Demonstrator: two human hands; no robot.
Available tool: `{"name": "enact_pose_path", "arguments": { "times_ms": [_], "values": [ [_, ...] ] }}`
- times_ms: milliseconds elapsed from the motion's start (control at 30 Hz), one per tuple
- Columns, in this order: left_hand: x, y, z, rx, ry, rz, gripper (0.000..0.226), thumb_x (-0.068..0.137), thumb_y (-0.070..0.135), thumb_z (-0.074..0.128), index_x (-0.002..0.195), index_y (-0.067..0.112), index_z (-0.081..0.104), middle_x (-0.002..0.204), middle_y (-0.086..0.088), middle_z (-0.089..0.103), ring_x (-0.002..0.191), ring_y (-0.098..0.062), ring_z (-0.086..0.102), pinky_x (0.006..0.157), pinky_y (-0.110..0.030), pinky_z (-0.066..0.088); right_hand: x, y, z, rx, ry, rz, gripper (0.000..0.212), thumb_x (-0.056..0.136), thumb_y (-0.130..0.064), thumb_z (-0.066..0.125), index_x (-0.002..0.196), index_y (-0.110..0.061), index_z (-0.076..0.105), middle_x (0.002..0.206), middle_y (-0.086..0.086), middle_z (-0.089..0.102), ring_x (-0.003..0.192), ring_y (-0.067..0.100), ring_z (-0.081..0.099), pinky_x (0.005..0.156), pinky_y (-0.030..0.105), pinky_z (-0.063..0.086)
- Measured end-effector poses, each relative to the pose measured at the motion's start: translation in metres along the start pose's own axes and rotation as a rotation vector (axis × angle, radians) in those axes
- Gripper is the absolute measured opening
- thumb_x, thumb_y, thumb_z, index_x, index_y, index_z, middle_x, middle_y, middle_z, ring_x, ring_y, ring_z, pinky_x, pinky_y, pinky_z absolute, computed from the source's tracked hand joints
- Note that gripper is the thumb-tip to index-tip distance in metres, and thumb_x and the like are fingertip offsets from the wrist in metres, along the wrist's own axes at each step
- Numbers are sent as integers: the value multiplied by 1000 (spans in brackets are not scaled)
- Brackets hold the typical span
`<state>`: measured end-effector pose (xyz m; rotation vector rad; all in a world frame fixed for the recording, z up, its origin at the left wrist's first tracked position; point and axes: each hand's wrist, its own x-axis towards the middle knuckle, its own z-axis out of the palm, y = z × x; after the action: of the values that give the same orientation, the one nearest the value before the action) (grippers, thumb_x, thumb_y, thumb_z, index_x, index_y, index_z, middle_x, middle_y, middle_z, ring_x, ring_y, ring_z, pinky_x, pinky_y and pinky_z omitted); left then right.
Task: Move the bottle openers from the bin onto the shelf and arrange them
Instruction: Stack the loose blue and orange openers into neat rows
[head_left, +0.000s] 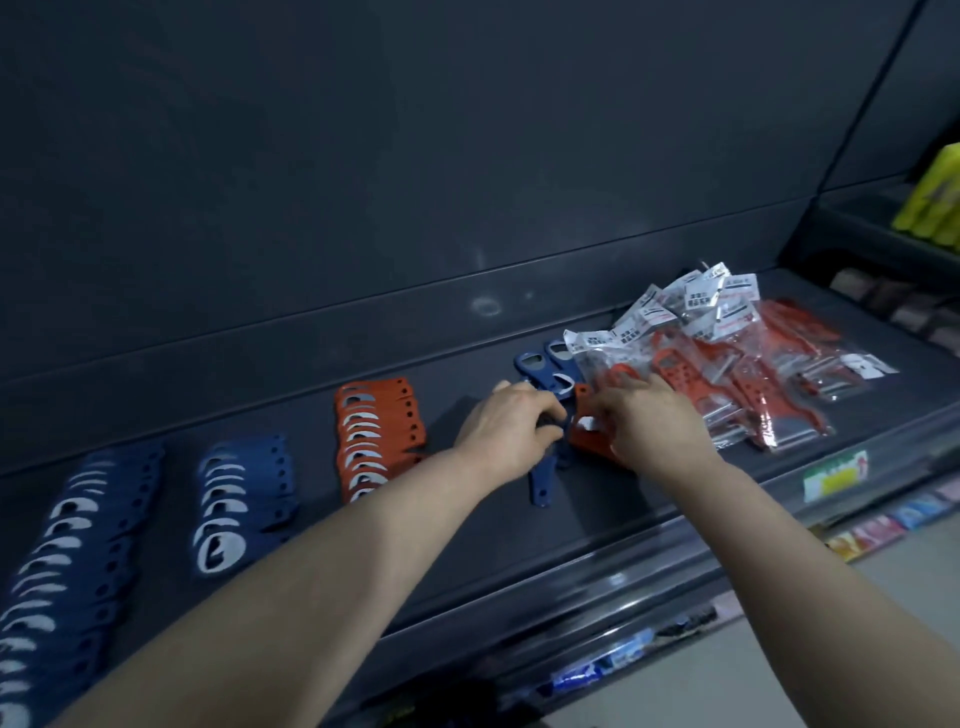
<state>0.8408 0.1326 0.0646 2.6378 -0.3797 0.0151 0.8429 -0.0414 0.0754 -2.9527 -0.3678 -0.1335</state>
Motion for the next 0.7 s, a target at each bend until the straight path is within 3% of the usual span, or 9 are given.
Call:
{"name": "enact_pose_path", "arguments": {
  "times_ms": [100,233,500,633,700],
  "values": [
    [9,14,7,28,7,-16,24,91,35,60,114,28,66,113,3,59,111,-19,45,94,-34,42,1,13,-7,-26,-71,-20,31,86,-44,50,111,-36,67,121,-5,58,118,23,44,91,37,41],
    [22,26,17,22,92,-114,22,95,22,54,114,24,65,119,1,59,116,-20,45,96,-35,43,9,31,-1,-78,-44,-20,34,90,-30,52,123,-32,59,131,-2,51,120,24,40,92,40,38],
    [41,42,24,83,57,-235,28,97,20,50,120,26,63,127,2,57,121,-20,43,99,-35,42,17,77,-3,-170,-132,6,46,89,-15,45,131,-30,51,138,1,42,129,25,33,100,47,34],
    [39,46,23,85,99,-277,25,95,21,53,117,25,64,120,3,60,117,-17,46,94,-31,44,17,81,-6,-36,-3,-118,38,90,-20,48,125,-34,58,126,-1,54,120,25,42,92,41,39],
    [35,46,21,95,124,-323,21,95,23,54,114,24,63,113,4,62,111,-17,51,90,-33,46,16,74,-10,107,-37,-225,28,87,-27,57,114,-32,65,112,-1,63,111,24,52,85,35,44]
  ]
}}
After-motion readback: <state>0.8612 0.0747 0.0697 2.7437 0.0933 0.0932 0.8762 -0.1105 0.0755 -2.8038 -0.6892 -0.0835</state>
